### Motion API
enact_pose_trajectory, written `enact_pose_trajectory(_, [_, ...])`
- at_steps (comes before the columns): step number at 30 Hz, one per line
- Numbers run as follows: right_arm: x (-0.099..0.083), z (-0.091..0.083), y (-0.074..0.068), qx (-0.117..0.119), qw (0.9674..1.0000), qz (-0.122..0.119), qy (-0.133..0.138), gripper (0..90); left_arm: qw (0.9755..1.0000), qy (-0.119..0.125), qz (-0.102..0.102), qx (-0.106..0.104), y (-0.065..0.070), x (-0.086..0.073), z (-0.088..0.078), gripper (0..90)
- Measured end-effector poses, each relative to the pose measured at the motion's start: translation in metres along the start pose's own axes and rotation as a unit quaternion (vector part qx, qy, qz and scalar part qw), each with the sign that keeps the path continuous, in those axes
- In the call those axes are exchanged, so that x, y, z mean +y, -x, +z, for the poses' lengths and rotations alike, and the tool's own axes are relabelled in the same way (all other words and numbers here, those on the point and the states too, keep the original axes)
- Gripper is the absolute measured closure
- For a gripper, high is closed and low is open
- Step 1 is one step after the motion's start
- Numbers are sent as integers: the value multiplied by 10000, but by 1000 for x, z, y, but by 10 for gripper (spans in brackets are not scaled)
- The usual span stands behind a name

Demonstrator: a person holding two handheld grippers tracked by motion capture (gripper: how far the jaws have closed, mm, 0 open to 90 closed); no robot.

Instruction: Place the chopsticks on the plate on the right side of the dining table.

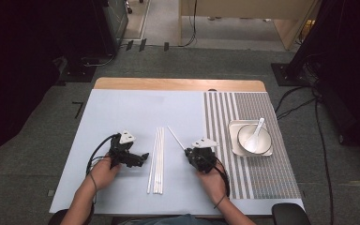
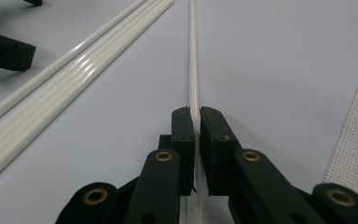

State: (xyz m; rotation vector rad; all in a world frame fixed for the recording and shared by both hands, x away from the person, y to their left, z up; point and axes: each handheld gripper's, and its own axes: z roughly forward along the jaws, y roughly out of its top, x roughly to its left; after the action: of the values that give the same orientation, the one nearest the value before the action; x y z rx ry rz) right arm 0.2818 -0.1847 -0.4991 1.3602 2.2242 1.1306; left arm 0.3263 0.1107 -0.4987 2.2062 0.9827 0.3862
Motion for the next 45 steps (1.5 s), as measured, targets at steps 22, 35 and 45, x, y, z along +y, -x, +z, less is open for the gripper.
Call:
enact_pose_trajectory(22, [-3, -5, 16, 342, 9976, 594, 54, 857, 10000, -10, -1, 2, 0, 0, 0, 0])
enact_pose_trajectory(35, [12, 7, 25, 428, 9978, 509, 26, 857, 10000, -19, 9, 0, 0, 0, 0, 0])
enact_pose_trajectory(45, [9, 8, 23, 329, 9989, 329, 32, 838, 10000, -14, 5, 3, 0, 0, 0, 0])
